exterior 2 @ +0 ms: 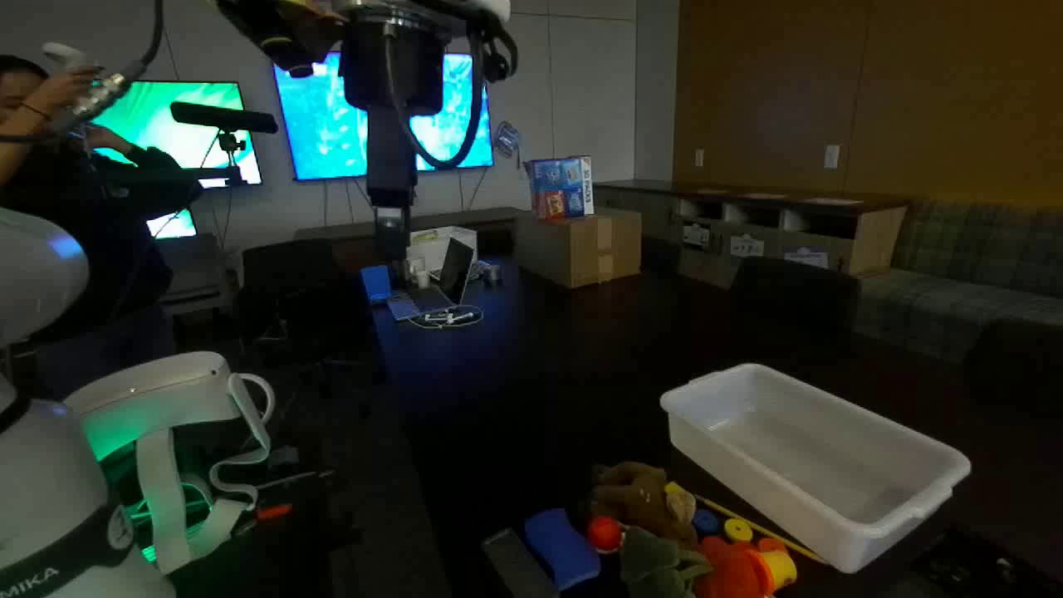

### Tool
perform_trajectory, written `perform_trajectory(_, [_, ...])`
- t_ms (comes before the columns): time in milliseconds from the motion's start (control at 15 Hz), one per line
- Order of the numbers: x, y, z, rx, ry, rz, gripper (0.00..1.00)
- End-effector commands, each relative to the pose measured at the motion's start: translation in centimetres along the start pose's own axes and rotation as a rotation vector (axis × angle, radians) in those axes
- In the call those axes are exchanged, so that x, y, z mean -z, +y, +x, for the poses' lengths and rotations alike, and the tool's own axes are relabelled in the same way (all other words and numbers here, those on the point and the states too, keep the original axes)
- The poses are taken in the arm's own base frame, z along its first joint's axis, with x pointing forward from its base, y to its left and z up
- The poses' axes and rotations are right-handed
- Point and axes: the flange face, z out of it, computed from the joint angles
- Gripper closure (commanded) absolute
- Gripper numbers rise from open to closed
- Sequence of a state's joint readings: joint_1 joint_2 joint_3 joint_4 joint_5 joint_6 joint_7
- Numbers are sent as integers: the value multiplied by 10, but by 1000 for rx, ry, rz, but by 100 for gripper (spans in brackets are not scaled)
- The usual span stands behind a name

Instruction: Use the white cloth to push the objects to the left and put it in the white container

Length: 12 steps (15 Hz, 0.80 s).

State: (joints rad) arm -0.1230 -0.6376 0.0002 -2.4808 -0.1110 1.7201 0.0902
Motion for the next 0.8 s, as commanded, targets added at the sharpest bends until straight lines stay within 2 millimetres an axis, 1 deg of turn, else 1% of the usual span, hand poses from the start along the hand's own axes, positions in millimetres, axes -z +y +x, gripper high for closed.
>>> perform_trajectory(0, [3,0,0,-1,5,0,0])
perform_trajectory(200, [8,1,0,-2,17,1,0])
perform_trajectory(267, [4,0,5,-5,17,0,0])
perform_trajectory(400, [-8,0,20,3,5,-1,0])
perform_trajectory(533, [-24,4,39,8,20,-5,0])
perform_trajectory(667, [-45,12,60,21,47,-8,0])
perform_trajectory(733, [-57,21,71,30,67,-17,0])
